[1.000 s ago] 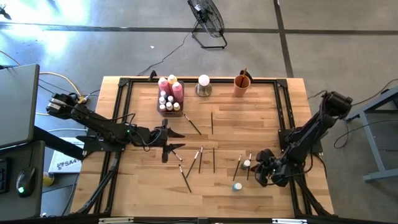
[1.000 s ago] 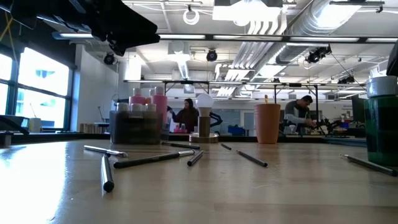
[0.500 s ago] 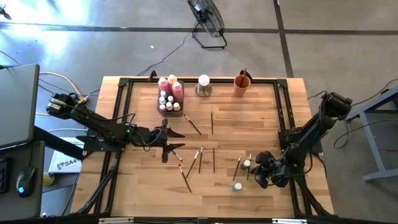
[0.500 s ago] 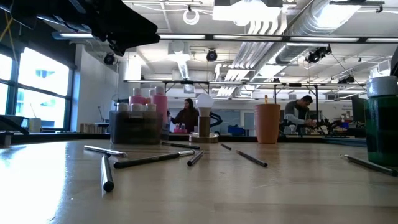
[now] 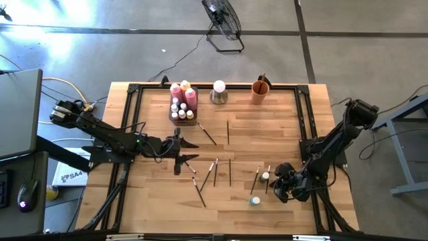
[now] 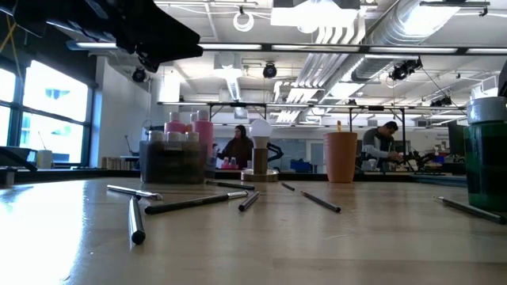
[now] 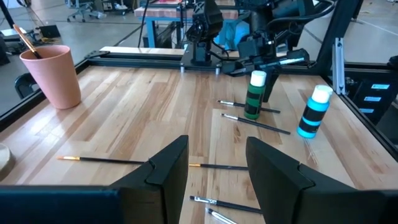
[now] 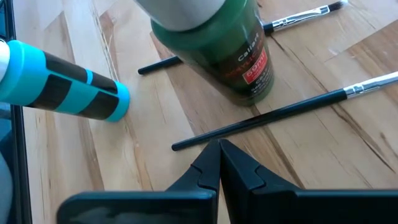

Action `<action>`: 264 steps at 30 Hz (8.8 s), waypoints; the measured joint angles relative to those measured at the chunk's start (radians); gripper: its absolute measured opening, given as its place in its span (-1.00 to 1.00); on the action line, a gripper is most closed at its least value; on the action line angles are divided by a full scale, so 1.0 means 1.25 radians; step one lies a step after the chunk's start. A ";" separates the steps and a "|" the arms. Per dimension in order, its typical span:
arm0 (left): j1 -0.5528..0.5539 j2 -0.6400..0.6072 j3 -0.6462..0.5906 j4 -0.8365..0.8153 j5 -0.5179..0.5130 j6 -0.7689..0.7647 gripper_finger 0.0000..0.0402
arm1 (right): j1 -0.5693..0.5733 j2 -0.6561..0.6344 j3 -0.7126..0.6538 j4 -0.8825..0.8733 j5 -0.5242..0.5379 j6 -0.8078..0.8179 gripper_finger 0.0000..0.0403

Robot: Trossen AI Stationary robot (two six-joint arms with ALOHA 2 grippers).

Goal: Pick & Place Paint Supplies
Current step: Put the small green paint bottle into the gray bin

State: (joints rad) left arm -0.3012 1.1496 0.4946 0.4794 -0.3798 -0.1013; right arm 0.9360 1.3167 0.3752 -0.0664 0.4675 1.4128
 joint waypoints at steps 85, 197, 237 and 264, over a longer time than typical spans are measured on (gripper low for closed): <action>0.000 0.000 0.000 -0.008 0.000 0.016 -0.21 | -0.246 0.156 0.001 0.262 -0.107 -0.301 -0.99; 0.000 0.000 0.000 -0.009 -0.068 0.018 -0.21 | -0.693 0.148 0.000 0.321 -0.345 -0.709 -0.99; 0.000 0.000 0.000 0.033 -0.069 0.015 -0.21 | -0.498 -0.557 0.000 -0.048 -0.102 -0.944 -0.99; 0.118 0.351 0.173 0.258 0.189 0.074 -0.21 | -0.414 -0.676 0.000 -0.066 -0.102 -1.029 -0.99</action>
State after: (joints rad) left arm -0.1538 1.5886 0.7103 0.8021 -0.1429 -0.0082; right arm 0.4191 0.4713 0.3756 -0.1486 0.3405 0.1261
